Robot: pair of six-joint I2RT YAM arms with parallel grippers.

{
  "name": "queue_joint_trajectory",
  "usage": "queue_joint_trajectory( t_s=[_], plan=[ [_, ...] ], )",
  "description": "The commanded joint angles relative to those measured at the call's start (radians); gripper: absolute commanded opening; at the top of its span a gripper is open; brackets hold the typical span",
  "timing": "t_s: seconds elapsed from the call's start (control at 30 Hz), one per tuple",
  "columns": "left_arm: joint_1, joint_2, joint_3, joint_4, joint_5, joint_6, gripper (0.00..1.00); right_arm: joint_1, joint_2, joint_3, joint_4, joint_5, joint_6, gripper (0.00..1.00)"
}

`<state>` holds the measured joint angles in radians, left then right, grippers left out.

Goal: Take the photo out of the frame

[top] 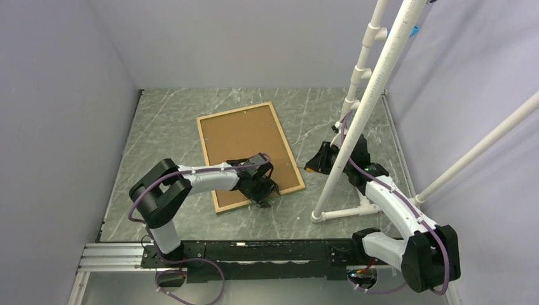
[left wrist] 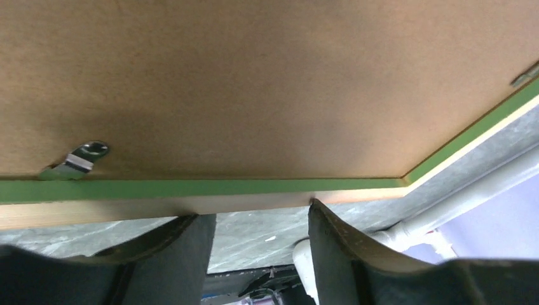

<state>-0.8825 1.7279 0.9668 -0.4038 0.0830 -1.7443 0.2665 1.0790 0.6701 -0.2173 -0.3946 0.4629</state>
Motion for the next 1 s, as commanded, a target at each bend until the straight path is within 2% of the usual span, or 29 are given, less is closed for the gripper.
queue_joint_trajectory(
  t_s=[0.0, 0.07, 0.17, 0.27, 0.4, 0.53, 0.67, 0.87, 0.97],
  plan=[
    [0.007, 0.063, -0.061, -0.193, -0.025, -0.385, 0.5, 0.003, 0.006, 0.021, -0.024, -0.011, -0.028, 0.0],
    [0.006, 0.059, -0.094, -0.189, -0.047, -0.382, 0.38, 0.003, 0.011, 0.027, -0.025, -0.019, -0.026, 0.0],
    [0.008, 0.023, -0.137, -0.25, -0.118, -0.331, 0.3, 0.002, 0.011, 0.043, -0.031, -0.019, -0.021, 0.0],
    [0.029, -0.022, -0.185, -0.278, -0.198, -0.259, 0.15, 0.003, 0.018, 0.057, -0.035, -0.012, -0.027, 0.0],
    [0.089, -0.074, -0.269, -0.219, -0.267, -0.074, 0.01, 0.002, 0.035, 0.068, -0.031, -0.016, -0.026, 0.0],
    [0.144, -0.11, -0.337, -0.131, -0.304, 0.163, 0.0, 0.003, 0.055, 0.077, -0.028, -0.018, -0.026, 0.0],
    [0.15, -0.146, -0.342, -0.145, -0.431, 0.364, 0.0, 0.003, 0.067, 0.08, -0.026, -0.018, -0.026, 0.0],
    [0.153, -0.258, -0.405, -0.114, -0.559, 0.564, 0.0, 0.003, 0.075, 0.075, -0.028, -0.024, -0.028, 0.0],
    [0.167, -0.318, -0.429, -0.086, -0.56, 0.65, 0.0, 0.003, 0.068, 0.066, -0.025, -0.025, -0.03, 0.0]
  ],
)
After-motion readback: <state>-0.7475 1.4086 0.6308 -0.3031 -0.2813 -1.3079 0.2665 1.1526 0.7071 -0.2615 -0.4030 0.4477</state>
